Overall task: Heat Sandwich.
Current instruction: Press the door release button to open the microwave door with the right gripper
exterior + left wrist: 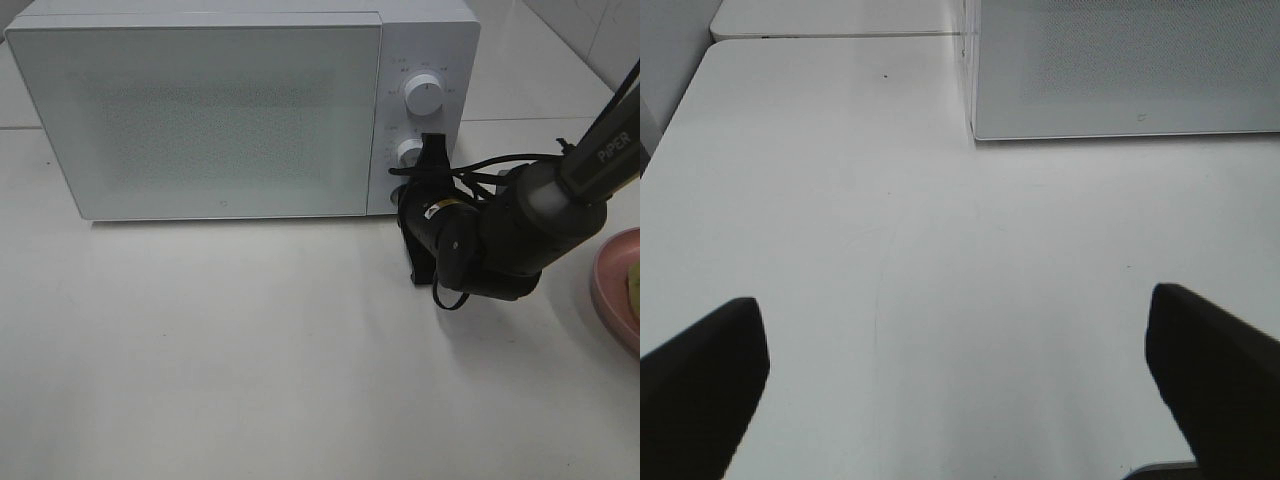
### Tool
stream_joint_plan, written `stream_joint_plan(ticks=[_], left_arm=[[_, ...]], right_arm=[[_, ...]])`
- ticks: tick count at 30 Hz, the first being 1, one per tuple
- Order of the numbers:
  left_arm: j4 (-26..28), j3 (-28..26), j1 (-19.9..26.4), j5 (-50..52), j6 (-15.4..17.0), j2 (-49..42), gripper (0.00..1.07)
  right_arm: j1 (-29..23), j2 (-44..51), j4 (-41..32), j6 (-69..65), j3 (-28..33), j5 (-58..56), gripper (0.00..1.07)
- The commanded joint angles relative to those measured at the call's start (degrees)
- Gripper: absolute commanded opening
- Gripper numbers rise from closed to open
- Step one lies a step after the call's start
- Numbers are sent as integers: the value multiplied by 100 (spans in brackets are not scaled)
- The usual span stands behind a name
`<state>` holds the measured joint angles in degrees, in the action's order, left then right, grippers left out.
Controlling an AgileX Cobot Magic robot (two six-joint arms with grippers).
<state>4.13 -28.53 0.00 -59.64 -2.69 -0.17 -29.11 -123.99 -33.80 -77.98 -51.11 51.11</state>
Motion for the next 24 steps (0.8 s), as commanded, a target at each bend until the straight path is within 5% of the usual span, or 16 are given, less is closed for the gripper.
stream_joint_plan(ticks=[1,24], left_arm=[[0,23,6,23,29,-155,98],[0,23,6,23,29,-155,98]], right_arm=[[252,40,206,304,-533,1031,0],[246,63,212,372,-625,825,0]])
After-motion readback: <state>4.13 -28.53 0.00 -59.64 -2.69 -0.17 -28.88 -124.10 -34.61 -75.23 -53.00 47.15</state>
